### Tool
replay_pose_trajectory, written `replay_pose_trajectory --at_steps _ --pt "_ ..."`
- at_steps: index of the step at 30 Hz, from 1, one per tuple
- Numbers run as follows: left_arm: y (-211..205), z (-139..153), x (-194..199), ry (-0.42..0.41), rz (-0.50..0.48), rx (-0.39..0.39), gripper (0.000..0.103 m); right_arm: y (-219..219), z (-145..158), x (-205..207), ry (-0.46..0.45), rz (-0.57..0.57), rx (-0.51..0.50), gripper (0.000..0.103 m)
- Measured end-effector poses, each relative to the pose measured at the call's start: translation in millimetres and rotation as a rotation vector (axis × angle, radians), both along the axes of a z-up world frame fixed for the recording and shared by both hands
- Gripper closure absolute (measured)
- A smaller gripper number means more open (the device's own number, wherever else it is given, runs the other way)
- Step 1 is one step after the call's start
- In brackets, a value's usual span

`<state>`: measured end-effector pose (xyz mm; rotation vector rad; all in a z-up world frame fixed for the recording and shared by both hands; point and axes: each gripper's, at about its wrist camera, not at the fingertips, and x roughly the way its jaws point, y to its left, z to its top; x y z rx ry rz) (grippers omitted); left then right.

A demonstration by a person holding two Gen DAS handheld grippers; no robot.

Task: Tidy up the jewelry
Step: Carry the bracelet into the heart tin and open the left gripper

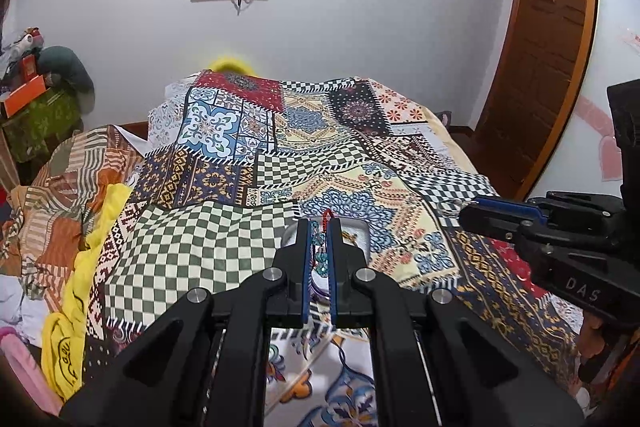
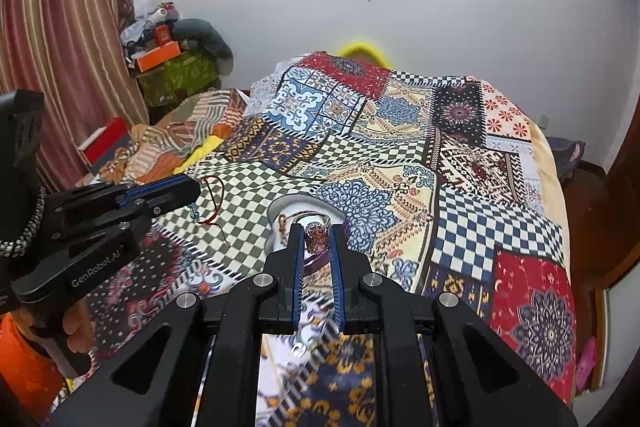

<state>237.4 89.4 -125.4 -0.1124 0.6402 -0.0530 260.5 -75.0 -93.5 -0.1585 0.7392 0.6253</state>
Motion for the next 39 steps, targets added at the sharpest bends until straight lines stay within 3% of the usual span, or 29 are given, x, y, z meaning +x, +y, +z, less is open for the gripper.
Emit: replay_pose_trajectory --at_steps 16,29,39 --pt "-4.6 -30.6 61.7 0.061 -0.034 -0.02 0.098 25.0 -26.2 51.3 0.044 0.006 -0.08 0.092" --pt "1.0 -75.2 99.9 0.19 -0.074 -0.072 0.098 42.9 -50.7 75.0 0.119 0.084 -0.145 0.092" --pt "5.3 -73.6 93.4 0.207 -0.079 -0.006 0.097 51.1 -65.2 84.7 0.183 0.117 -0.161 0.092"
